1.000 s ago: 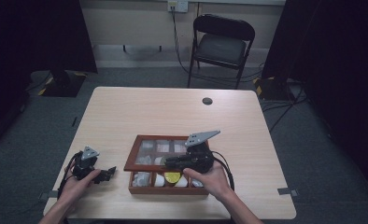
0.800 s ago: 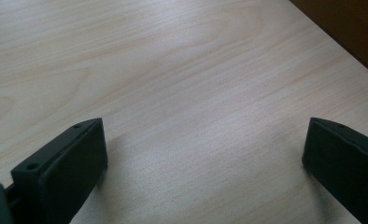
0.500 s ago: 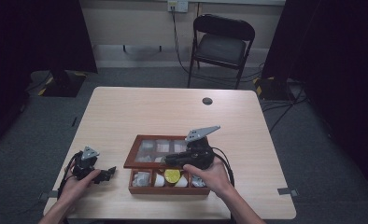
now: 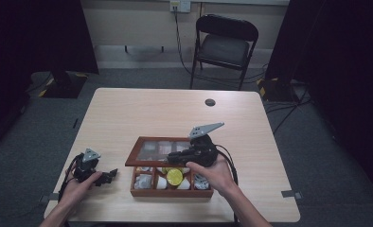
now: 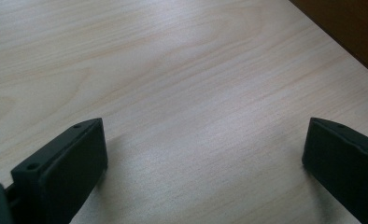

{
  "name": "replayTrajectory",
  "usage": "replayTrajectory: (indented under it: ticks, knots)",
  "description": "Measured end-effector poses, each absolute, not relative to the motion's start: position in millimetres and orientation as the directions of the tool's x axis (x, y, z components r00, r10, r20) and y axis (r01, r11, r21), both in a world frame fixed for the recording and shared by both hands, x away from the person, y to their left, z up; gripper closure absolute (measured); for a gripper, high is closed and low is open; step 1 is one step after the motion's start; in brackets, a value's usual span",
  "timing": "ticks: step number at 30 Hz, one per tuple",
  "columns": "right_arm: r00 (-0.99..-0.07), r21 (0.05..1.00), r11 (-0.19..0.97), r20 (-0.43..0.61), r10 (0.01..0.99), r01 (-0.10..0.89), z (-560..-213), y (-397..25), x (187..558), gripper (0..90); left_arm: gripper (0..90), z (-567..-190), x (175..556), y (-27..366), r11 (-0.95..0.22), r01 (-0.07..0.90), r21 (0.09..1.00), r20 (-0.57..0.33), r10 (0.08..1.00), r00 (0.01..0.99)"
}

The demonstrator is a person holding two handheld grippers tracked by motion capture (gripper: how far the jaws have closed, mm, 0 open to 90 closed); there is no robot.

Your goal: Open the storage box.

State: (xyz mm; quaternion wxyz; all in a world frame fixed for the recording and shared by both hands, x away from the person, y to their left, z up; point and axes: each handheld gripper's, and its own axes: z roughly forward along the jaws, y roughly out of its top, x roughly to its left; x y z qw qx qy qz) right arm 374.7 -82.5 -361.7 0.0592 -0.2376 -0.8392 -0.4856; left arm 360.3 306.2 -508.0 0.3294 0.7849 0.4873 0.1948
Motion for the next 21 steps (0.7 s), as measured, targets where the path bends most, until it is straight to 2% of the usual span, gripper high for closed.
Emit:
replayTrajectory:
  ticks: [21]
  knots:
    - [-0.873, 0.794, 0.390, 0.345, 0.345, 0.467, -346.0, -83.6, 389.8, 81.7, 0.0, -508.2, 360.2, 305.9, -0.302, 0.637, 0.709, -0.019, 0.895, 0.446]
